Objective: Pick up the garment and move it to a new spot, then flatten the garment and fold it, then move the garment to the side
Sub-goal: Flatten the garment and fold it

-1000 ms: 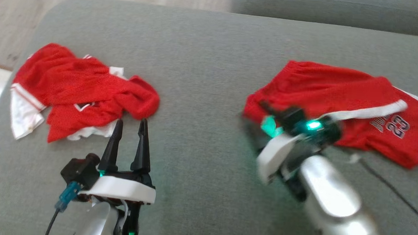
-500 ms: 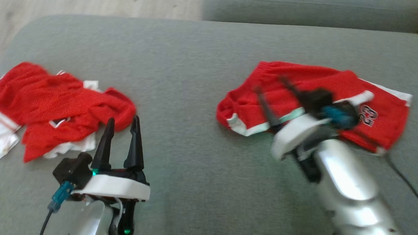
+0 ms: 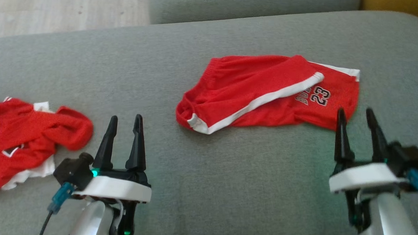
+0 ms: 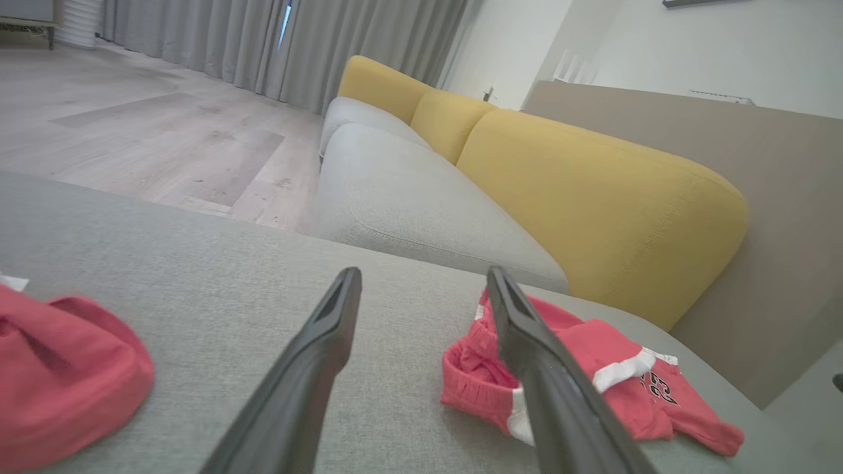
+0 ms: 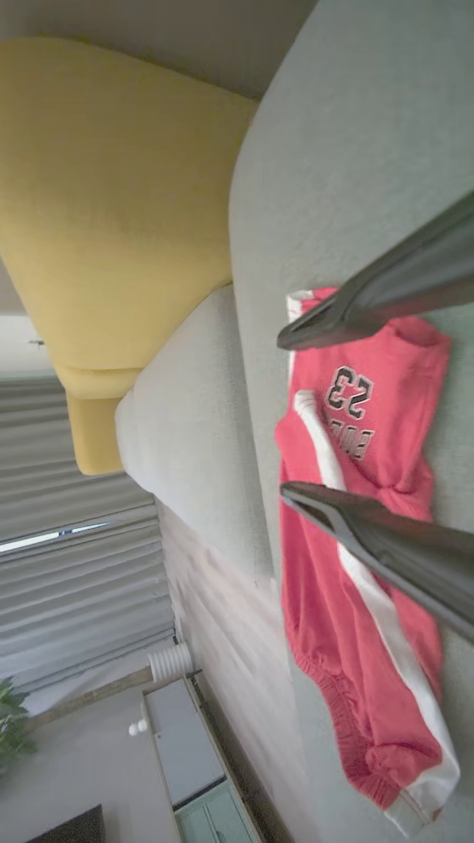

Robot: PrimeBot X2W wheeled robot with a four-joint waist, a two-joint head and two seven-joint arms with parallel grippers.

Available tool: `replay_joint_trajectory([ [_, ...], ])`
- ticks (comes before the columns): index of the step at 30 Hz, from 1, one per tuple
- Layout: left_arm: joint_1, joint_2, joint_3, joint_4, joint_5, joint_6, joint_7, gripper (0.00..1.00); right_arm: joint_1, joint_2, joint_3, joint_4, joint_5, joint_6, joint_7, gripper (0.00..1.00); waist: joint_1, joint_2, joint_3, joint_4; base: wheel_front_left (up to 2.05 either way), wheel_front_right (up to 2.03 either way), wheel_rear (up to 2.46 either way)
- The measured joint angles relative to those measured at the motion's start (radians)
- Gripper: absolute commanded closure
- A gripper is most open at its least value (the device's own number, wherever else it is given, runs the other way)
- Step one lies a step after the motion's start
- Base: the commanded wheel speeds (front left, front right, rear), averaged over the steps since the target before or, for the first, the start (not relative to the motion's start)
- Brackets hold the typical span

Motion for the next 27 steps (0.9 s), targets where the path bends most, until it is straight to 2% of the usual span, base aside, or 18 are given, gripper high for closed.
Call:
replay_joint_trajectory([
  [5,0.000,0.000,-0.005,0.003,0.023,-0.012,0.000,0.00,0.075,0.012,0.014,-0.016,0.066,0.000,-0.013,0.00,0.0000,0.0000,0.002,-0.032,0.00,0.00,0.00],
  [10,0.000,0.000,-0.005,0.004,0.043,-0.015,0.000,0.00,0.079,0.015,0.021,-0.043,0.067,0.000,-0.017,0.00,0.0000,0.0000,0.000,-0.047,0.00,0.00,0.00],
  [13,-0.004,0.004,-0.034,0.015,0.091,-0.023,0.000,0.00,0.079,0.015,0.016,-0.062,0.067,0.000,-0.017,0.00,0.0001,0.0000,0.008,-0.052,0.00,0.00,0.00],
  [16,-0.028,0.026,-0.103,0.042,0.147,-0.023,0.000,0.00,0.079,0.015,0.008,-0.076,0.067,0.000,-0.017,0.00,0.0001,0.0000,0.019,-0.053,0.00,0.00,0.00],
  [21,-0.123,0.092,-0.267,0.092,0.216,-0.029,0.009,0.00,0.079,0.015,0.004,-0.083,0.067,0.000,-0.017,0.00,0.0001,0.0000,0.046,-0.050,0.00,0.00,0.00],
  [27,-0.235,0.151,-0.393,0.145,0.220,-0.031,0.062,0.00,0.078,0.016,0.003,-0.088,0.067,0.000,-0.018,0.00,0.0002,0.0000,0.079,-0.044,0.00,0.00,0.00],
])
